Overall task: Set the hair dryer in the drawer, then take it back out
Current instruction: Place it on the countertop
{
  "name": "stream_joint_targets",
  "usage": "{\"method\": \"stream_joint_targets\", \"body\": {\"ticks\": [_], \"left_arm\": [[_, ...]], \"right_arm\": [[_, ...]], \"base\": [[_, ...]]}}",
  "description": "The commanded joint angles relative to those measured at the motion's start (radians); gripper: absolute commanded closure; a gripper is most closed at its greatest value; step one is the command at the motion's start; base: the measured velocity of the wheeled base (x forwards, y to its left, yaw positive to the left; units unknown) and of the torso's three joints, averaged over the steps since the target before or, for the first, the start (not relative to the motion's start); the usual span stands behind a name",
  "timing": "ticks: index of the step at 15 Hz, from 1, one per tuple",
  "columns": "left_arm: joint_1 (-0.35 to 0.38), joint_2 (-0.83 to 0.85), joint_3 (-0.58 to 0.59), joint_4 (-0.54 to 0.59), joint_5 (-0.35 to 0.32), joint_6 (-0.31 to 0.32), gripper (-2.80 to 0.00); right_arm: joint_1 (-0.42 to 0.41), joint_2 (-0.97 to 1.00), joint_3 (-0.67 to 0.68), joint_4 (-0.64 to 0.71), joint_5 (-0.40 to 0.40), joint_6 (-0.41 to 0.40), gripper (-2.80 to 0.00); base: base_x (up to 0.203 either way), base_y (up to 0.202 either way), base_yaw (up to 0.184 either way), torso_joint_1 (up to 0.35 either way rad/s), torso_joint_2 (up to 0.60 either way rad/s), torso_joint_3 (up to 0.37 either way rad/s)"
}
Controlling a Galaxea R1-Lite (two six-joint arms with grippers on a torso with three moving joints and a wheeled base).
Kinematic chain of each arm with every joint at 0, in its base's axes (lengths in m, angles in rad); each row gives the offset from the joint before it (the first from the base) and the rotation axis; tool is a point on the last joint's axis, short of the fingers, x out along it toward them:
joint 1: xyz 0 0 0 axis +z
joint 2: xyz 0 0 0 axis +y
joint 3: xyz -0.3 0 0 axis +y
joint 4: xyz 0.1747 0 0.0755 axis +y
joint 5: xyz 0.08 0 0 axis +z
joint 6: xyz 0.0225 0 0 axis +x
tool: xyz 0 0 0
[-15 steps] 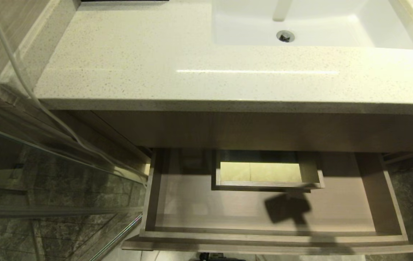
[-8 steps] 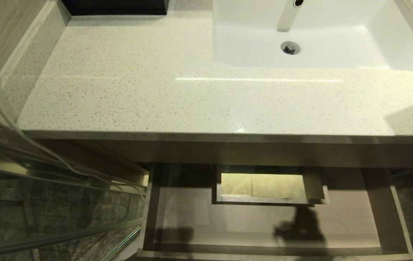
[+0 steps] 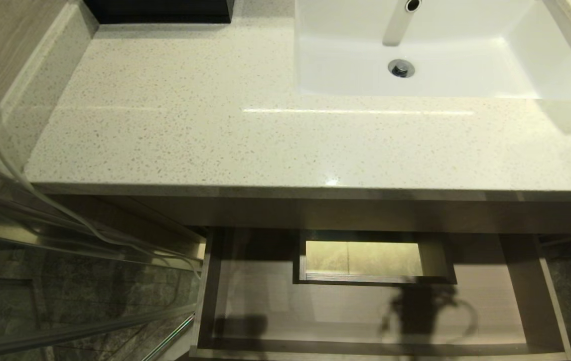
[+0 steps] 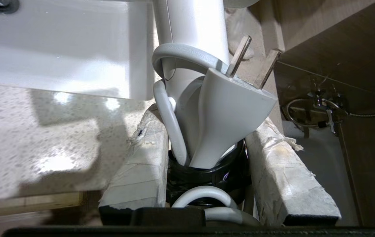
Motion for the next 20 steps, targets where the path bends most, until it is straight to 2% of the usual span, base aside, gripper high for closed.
{"method": "stream_joint_targets", "body": {"ticks": [1, 6, 11, 14, 20], "left_arm": [[0.0, -0.001, 0.001, 0.0, 0.0, 0.0, 0.0], [0.0, -0.002, 0.002, 0.0, 0.0, 0.0, 0.0], [0.0, -0.002, 0.0, 0.0, 0.0, 0.0, 0.0], [0.0, -0.002, 0.0, 0.0, 0.0, 0.0, 0.0], [0.0, -0.002, 0.0, 0.0, 0.0, 0.0, 0.0]], "right_arm": [[-0.04, 0.124, -0.053, 0.006, -0.004, 0.001, 0.0], [-0.114, 0.239, -0.116, 0.078, -0.005, 0.024, 0.0], [-0.12, 0.377, -0.226, 0.135, -0.005, 0.021, 0.0], [-0.119, 0.469, -0.342, 0.14, -0.004, 0.016, 0.0], [-0.121, 0.54, -0.358, 0.072, -0.002, 0.011, 0.0]], "base": [[0.0, 0.0, 0.0, 0.0, 0.0, 0.0], [0.0, 0.0, 0.0, 0.0, 0.0, 0.0], [0.0, 0.0, 0.0, 0.0, 0.0, 0.0], [0.0, 0.0, 0.0, 0.0, 0.0, 0.0], [0.0, 0.0, 0.0, 0.0, 0.0, 0.0]]}}
